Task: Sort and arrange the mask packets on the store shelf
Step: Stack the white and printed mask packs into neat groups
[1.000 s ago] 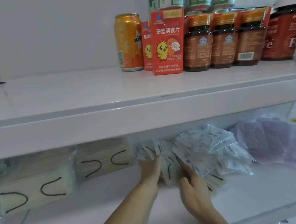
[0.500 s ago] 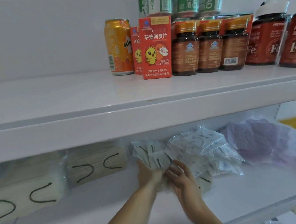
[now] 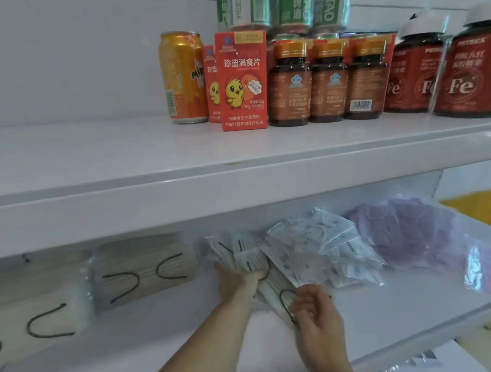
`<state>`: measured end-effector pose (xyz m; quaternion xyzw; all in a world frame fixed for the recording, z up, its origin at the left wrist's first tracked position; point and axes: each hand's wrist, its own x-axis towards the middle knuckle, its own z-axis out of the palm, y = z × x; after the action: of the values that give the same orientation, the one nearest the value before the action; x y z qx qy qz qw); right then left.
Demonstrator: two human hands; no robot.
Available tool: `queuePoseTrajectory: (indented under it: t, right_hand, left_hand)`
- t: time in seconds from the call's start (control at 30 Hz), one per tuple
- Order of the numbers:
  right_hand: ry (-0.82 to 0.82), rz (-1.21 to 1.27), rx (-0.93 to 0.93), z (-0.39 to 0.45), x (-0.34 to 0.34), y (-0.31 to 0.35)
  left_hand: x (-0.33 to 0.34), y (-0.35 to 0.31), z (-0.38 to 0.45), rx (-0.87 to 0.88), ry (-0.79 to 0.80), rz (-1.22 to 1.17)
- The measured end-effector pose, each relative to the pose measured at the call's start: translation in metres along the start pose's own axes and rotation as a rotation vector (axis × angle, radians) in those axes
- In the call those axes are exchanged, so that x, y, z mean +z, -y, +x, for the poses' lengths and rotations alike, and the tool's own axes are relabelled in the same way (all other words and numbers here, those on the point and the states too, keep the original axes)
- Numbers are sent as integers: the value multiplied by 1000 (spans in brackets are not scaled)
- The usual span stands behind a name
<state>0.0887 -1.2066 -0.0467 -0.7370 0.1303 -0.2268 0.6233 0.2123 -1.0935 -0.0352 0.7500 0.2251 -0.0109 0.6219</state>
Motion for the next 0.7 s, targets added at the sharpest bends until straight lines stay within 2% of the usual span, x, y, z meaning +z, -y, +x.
queuePoseTrajectory:
  t: [0.13,0.3,0.43,0.6,0.7]
  right_hand:
    - [-104,10,-26,-7,-2,-2]
    - [-256,-159,-142,-30,-5,-2]
    - [-199,-127,-2,-55,-6,-1]
    - [-175,68,148,-81,1,24]
    - [-87,209,175,-90,13,38]
  left_hand:
    - [-15,9,-10,4,-4,-75]
    - [-40,40,-37,40,-24,-312]
    - [-59,53,-74,70,-28,-425]
    - [-97,44,-117,206,-53,-599]
    - [-132,35,-123,184,-62,-697]
